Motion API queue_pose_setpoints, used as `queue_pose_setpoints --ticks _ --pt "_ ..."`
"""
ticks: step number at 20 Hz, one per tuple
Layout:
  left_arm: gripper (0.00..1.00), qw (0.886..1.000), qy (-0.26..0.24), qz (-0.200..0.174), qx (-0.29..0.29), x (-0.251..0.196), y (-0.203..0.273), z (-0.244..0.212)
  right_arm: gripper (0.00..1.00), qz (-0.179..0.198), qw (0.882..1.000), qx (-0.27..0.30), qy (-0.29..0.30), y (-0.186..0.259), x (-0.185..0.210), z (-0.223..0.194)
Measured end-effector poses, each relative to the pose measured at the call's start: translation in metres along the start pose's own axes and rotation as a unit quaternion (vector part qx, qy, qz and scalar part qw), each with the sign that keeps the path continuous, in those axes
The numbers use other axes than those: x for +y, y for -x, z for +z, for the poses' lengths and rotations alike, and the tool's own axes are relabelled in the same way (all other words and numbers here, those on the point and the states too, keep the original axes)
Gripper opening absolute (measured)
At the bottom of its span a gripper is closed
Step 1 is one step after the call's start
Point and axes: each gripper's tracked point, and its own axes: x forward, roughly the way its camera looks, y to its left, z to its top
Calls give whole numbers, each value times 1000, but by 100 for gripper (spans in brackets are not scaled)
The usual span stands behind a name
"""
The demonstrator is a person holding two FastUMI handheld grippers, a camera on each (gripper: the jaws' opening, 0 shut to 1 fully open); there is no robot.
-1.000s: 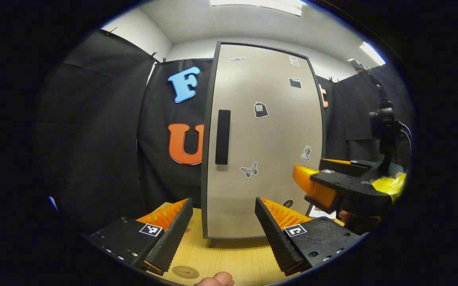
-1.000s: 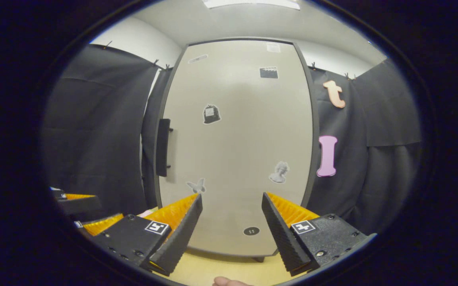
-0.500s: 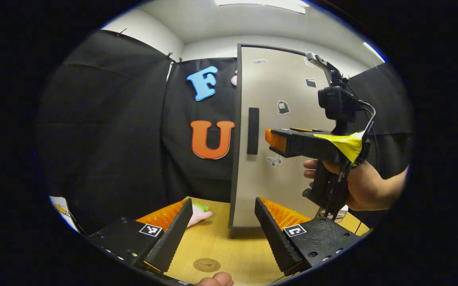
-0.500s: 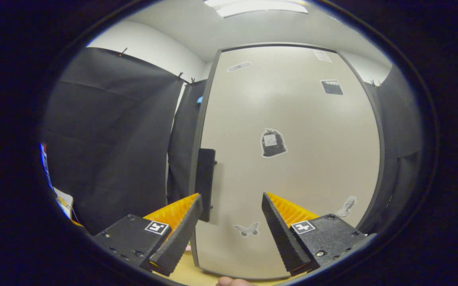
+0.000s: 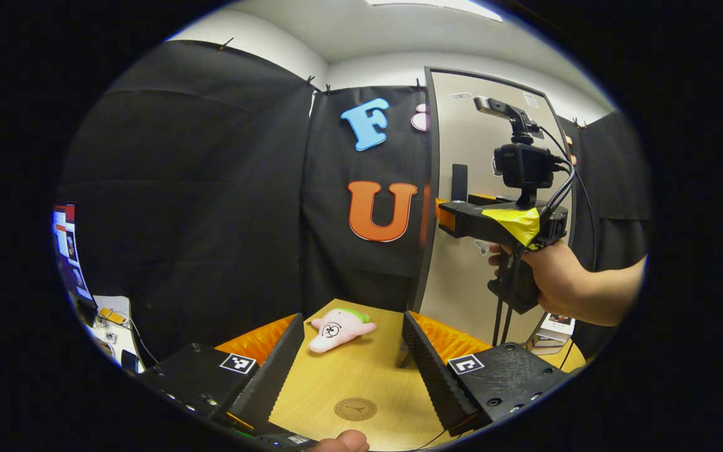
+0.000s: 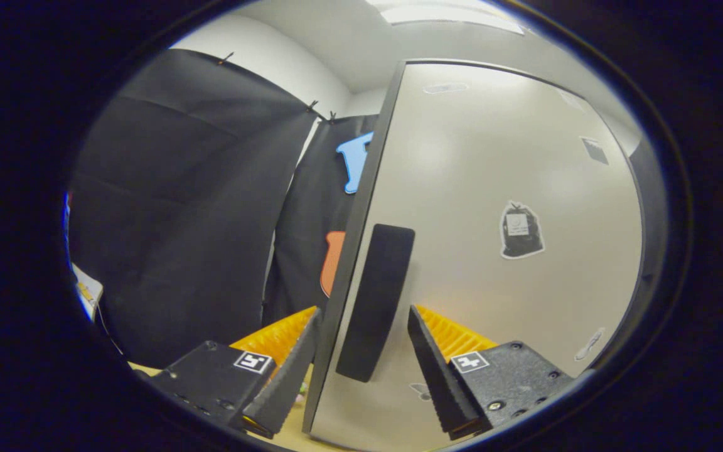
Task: Open the cabinet door with the right hand, grasp the bottle in the cabinet with the left hand and place it on the coaster, then close the cabinet door with the right hand.
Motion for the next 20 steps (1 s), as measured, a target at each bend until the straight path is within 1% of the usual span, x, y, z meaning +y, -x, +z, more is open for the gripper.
queue_pose_setpoints --ticks 1,2,4,6,8,9,10,11,15,18,20 --pt "95 1000 3 1 0 3 0 0 82 5 1000 7 -6 4 4 -3" --pt "95 1000 8 0 0 4 0 0 69 -17 1000 7 -14 0 -3 -1" --pt "95 1000 20 -7 7 5 -1 -5 36 2 998 23 -58 -7 -5 -5" --pt "95 999 28 -20 12 3 -1 -10 29 9 997 40 -71 -2 -8 -5" --pt "95 999 26 -34 6 3 1 -9 25 11 996 53 -73 1 -5 -6" --pt "95 999 22 -38 -2 6 1 -7 23 15 995 55 -83 3 -4 -5" --pt "95 999 18 -41 -7 10 -1 -7 19 21 994 56 -97 5 -2 -5" --pt "95 999 16 -43 -13 14 -1 -5 18 25 993 54 -104 9 -2 -4" --pt "95 998 13 -40 -40 31 3 1 15 40 994 55 -87 37 6 2" --pt "95 999 19 -44 -22 27 -6 -9 15 65 991 72 -96 46 0 -3" --pt "95 997 32 -66 -6 9 -13 -17 15 71 990 78 -99 59 -3 -4"
